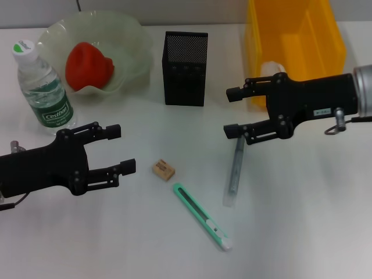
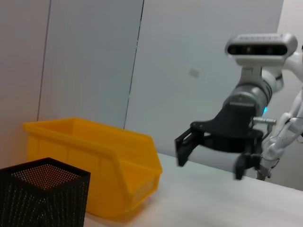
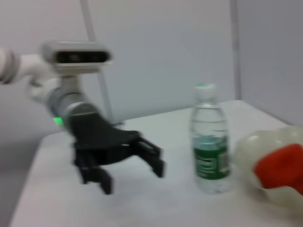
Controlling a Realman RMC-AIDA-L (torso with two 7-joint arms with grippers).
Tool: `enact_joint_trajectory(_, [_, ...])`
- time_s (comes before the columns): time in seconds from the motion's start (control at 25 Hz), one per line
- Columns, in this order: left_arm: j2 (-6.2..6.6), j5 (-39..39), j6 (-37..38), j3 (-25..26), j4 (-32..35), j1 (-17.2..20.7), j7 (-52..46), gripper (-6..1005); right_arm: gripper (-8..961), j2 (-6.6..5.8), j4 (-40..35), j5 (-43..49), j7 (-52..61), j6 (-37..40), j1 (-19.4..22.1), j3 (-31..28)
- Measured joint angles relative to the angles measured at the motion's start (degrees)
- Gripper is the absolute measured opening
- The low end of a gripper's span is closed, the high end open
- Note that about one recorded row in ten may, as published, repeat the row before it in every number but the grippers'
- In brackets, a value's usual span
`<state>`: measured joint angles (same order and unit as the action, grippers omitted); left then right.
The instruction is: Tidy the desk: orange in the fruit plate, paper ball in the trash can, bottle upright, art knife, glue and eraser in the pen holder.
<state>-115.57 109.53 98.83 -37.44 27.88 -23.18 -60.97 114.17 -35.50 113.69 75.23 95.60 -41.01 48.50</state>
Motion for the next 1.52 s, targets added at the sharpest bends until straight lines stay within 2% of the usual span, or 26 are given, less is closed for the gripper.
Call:
enact_joint_trajectory(0.04, [0.00, 0.00, 0.00, 0.00, 0.00, 0.00, 0.00, 802, 789, 0.00, 0.00, 0.00, 0.00, 0.00, 0.00, 0.00])
enact_joint_trajectory(0.12, [0.13, 0.07, 0.14, 0.00, -0.16, 0.00, 0.16, 802, 789, -1.06, -1.86, 0.44, -0.69, 3.97, -2.10, 2.52])
enact_joint_trajectory(0.24, [0.17, 0.36, 0.04, 0.00, -0.37, -0.16, 1.65, 802, 788, -1.37, -3.32, 1.65, -0.90, 4.83, -4.06, 4.77])
enact_joint_trajectory(0.44, [0.01, 0.53, -0.21, 0.36, -0.39, -0.15, 2.43, 802, 786, -1.10, -5.52, 6.42, -5.78, 4.61, -9.90, 10.96])
enact_joint_trajectory(0.48, [0.01, 0.53, -0.21, 0.36, -0.39, -0.15, 2.43, 802, 785, -0.86, -5.54, 7.35, -7.53, 4.66, -11.14, 12.33])
enact_joint_trajectory(0.52, [-0.05, 0.38, -0.14, 0.46, -0.41, 0.04, 2.88, 802, 785, -0.09, -5.90, 9.76, -11.94, 4.68, -13.35, 14.98])
enact_joint_trajectory(0.56, [-0.05, 0.38, -0.14, 0.46, -0.41, 0.04, 2.88, 802, 785, -0.09, -5.90, 9.76, -11.94, 4.68, -13.35, 14.98])
enact_joint_trajectory(0.6, [-0.24, 0.26, -0.10, 0.56, -0.41, 0.32, 3.83, 802, 785, 0.58, -6.41, 11.12, -14.19, 4.66, -14.34, 16.11])
enact_joint_trajectory(0.64, [-0.32, 0.33, -0.18, 0.54, -0.41, 0.42, 4.25, 802, 785, 1.83, -7.67, 13.91, -18.23, 4.81, -15.70, 17.78])
enact_joint_trajectory(0.68, [-0.35, 0.38, -0.29, 0.50, -0.41, 0.37, 4.22, 801, 785, 1.83, -7.67, 13.91, -18.23, 4.81, -15.70, 17.78])
enact_joint_trajectory(0.72, [-0.38, 0.50, -0.41, 0.44, -0.43, 0.25, 3.98, 801, 785, 3.22, -9.55, 16.71, -21.51, 5.25, -16.61, 19.54])
enact_joint_trajectory(0.76, [-0.38, 0.50, -0.41, 0.44, -0.43, 0.25, 3.98, 801, 785, 3.22, -9.55, 16.71, -21.51, 5.25, -16.61, 19.54])
enact_joint_trajectory(0.84, [-0.38, 0.50, -0.41, 0.44, -0.43, 0.25, 3.98, 801, 785, 4.42, -11.63, 19.28, -23.52, 5.58, -17.23, 22.14])
enact_joint_trajectory(0.88, [-0.28, 0.51, -0.29, 0.46, -0.43, 0.14, 3.50, 801, 785, 4.80, -12.56, 19.92, -24.06, 5.74, -17.43, 23.90])
enact_joint_trajectory(0.92, [-0.07, 0.31, -0.25, 0.60, -0.35, 0.15, 3.57, 801, 785, 5.11, -14.34, 20.40, -24.78, 5.85, -17.71, 28.10])
enact_joint_trajectory(0.96, [-0.07, 0.31, -0.25, 0.60, -0.35, 0.15, 3.57, 801, 785, 5.11, -14.34, 20.40, -24.78, 5.85, -17.71, 28.10])
enact_joint_trajectory(1.12, [0.40, 0.39, -0.29, 0.49, -0.31, -0.25, 3.19, 801, 785, 5.40, -15.47, 19.93, -27.17, 5.26, -19.37, 35.19])
enact_joint_trajectory(1.52, [0.39, 0.58, -0.78, 0.20, -0.40, -0.51, 3.09, 800, 784, 5.69, -14.81, 18.74, -32.08, 2.81, -21.19, 40.44])
